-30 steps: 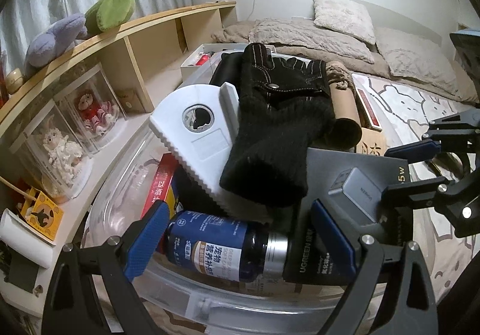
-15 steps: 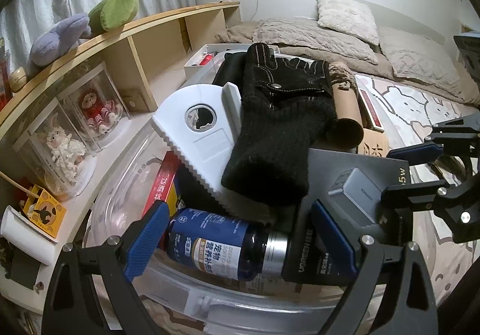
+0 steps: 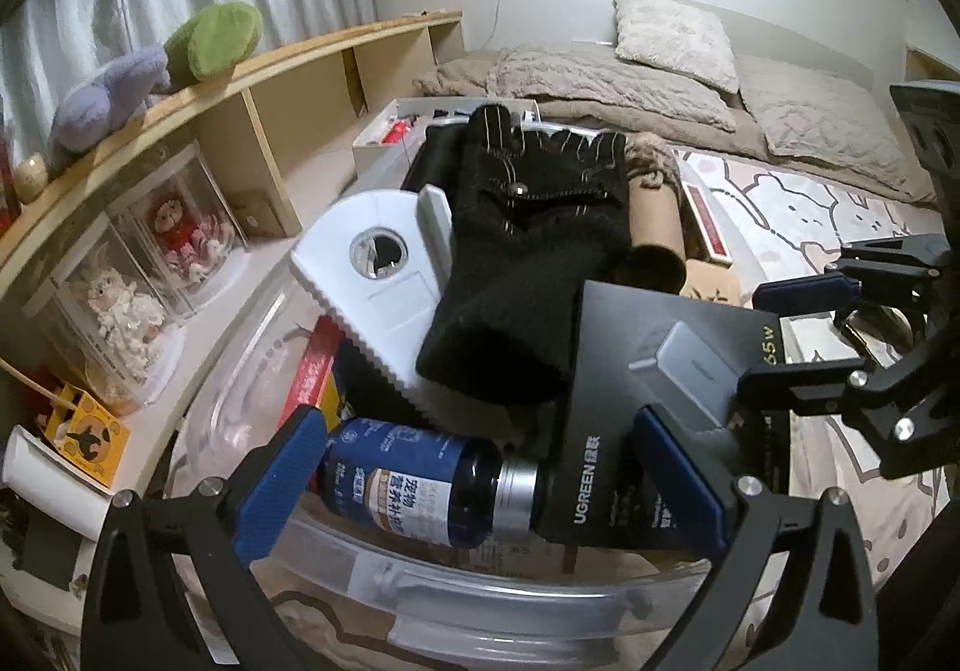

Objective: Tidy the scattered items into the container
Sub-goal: 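Release the black charger box in the bin and withdraw the right tool, then move both tools away from the bin toward the visor and pen on the sheet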

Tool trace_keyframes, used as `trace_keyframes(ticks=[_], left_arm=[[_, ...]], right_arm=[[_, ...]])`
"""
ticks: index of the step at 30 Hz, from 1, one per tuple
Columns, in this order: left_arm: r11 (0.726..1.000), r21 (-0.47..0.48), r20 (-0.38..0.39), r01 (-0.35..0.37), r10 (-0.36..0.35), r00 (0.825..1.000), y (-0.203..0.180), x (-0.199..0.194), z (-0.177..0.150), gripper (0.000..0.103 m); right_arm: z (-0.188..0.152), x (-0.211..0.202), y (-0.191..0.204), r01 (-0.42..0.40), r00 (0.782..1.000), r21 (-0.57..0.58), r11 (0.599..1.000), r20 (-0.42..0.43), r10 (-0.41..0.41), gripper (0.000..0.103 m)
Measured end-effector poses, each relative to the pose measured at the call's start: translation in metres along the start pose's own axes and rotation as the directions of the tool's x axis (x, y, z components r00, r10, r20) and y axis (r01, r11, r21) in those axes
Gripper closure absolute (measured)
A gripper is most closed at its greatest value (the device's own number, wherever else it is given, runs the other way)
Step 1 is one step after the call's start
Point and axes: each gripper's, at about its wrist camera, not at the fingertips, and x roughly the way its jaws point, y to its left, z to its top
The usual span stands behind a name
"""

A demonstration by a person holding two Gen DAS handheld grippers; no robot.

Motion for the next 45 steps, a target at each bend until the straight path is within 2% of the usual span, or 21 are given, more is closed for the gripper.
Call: trace_keyframes(ticks=[1,13,19,30,45], left_arm=[[1.0,-0.003,0.008,0.001,-0.001,1.0,0.0,-0.002,0.001,0.0],[0.995,-0.096,0.097,0.014,-0.005,0.995,0.008,-0.029,0.007,0.0],[0.997,-0.081,0.122,0.007,0.003,0.992,0.003,-0.039,0.009,0.0],[0.996,-0.048,0.162,0.069,-0.061,0.985,-0.021,-0.051,0.016,0.0],[0.991,-0.027,0.205,0.13,-0.122,0.971,-0.056,-0.06,0.029,0.0]], right_arm=[[0.0,-0.001,0.0,0.002,1.0,-0.004,1.0,0.006,-0.002,0.0],[0.0,-0.04,-0.014,0.055,0.986,0.073,0.996,0.156,-0.066,0.0],[-0.001,-0.058,-0.016,0.114,0.97,0.079,0.99,0.208,-0.128,0.0],[-0.019,-0.091,-0.025,0.188,0.95,0.105,0.977,0.234,-0.208,0.0],[-0.043,-0.139,-0.036,0.243,0.91,0.183,0.953,0.298,-0.289,0.0]])
